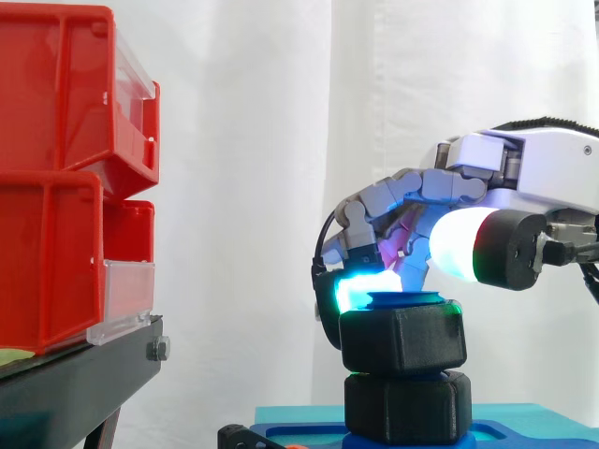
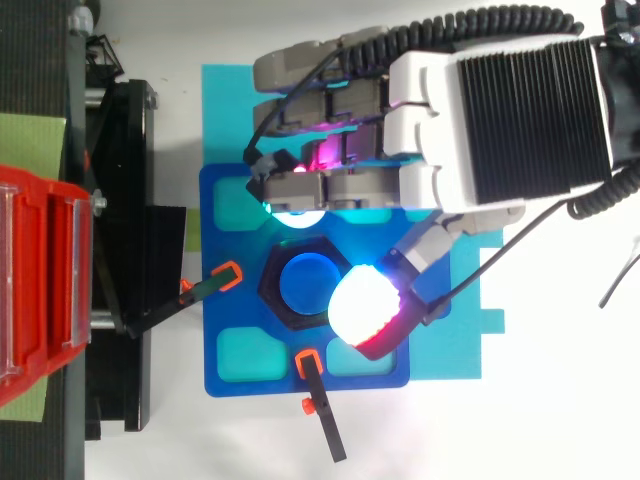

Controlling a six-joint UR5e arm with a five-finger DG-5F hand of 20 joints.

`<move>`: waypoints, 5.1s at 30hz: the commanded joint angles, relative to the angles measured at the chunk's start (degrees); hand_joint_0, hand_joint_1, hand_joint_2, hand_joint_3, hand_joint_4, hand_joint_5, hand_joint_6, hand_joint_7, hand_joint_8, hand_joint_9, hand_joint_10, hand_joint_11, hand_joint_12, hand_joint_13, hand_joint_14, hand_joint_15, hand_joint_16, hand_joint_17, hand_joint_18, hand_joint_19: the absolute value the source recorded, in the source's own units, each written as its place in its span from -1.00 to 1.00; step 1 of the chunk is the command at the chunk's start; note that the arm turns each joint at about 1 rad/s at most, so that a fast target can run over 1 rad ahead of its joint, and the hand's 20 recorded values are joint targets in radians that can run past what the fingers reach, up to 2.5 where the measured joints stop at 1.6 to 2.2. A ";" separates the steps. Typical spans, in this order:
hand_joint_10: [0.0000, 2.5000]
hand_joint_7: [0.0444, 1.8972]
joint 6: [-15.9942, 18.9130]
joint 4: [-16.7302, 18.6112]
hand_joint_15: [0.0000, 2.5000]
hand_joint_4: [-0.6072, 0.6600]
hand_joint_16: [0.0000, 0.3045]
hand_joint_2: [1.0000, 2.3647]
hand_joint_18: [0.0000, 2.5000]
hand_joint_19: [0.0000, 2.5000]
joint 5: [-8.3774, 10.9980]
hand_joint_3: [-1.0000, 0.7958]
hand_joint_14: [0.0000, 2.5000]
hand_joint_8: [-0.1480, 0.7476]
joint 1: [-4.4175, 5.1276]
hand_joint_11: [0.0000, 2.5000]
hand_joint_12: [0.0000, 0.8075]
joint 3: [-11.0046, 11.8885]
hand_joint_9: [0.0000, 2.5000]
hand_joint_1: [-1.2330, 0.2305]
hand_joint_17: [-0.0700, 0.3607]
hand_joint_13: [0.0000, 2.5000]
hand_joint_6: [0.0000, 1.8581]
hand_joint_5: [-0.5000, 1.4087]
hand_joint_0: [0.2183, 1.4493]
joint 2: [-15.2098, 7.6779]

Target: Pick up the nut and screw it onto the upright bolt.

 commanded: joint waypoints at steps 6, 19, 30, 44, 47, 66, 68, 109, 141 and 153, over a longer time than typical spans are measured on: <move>-1.00 0.47 -0.03 -0.37 -0.99 0.15 -0.86 -1.00 -0.51 -0.88 -0.31 -0.44 -1.00 -0.13 -0.78 -0.99 -0.58 0.07 0.08 0.48 -0.45 -0.25 -0.46 -0.42 -0.49 0.02; -1.00 -0.25 0.14 2.53 -1.00 0.28 -0.80 -1.00 -0.62 -0.89 -1.71 -0.44 -1.00 -0.21 -0.52 -1.00 -0.50 0.07 -0.11 0.53 -0.36 -0.37 -0.46 -0.56 -0.53 0.02; -1.00 -0.29 0.23 5.08 -1.00 0.28 -0.78 -1.00 -0.67 -0.91 -1.10 -0.44 -1.00 -0.22 1.76 -1.00 -0.48 0.07 -0.17 0.56 -0.33 -0.42 -0.46 -0.56 -0.55 0.02; -1.00 -0.26 0.14 4.12 -1.00 0.28 -0.78 -1.00 -0.68 -0.91 1.01 -0.44 -1.00 -0.19 3.35 -1.00 -0.47 -0.02 -0.18 0.55 -0.33 -0.43 -0.46 -0.55 -0.54 -0.07; -1.00 -0.26 -0.12 4.03 -1.00 0.28 -0.78 -1.00 -0.68 -0.91 1.01 -0.44 -1.00 -0.19 3.26 -1.00 -0.47 -0.02 -0.18 0.55 -0.33 -0.43 -0.46 -0.55 -0.54 -0.07; -1.00 -0.23 2.43 7.81 -1.00 0.29 -0.78 -1.00 -0.67 -0.91 -0.39 -0.44 -1.00 -0.18 2.38 -1.00 -0.47 0.07 -0.17 0.53 -0.33 -0.42 -0.46 -0.55 -0.54 -4.55; -1.00 -0.23 2.43 7.81 -1.00 0.29 -0.79 -1.00 -0.67 -0.90 -0.48 -0.44 -1.00 -0.18 2.38 -1.00 -0.47 -0.02 -0.17 0.53 -0.33 -0.42 -0.46 -0.55 -0.54 -4.64; -1.00 -0.12 2.25 3.85 -1.00 0.33 -0.77 -1.00 -0.66 -0.90 -2.24 -0.44 -1.00 -0.16 2.29 -1.00 -0.45 1.03 -0.16 0.55 -0.31 -0.40 -0.46 -0.54 -0.57 -4.12; -1.00 -0.09 3.66 2.89 -1.00 0.34 -0.77 -1.00 -0.62 -0.90 -2.24 -0.44 -1.00 -0.14 1.76 -1.00 -0.46 1.39 -0.16 0.52 -0.31 -0.39 -0.46 -0.53 -0.56 -3.50; -1.00 0.20 3.66 2.53 -1.00 0.33 -0.78 -1.00 -0.61 -0.90 -3.12 -0.44 -1.00 -0.13 0.88 -1.00 -0.47 2.53 -0.15 0.45 -0.32 -0.38 -0.46 -0.49 -0.55 -3.50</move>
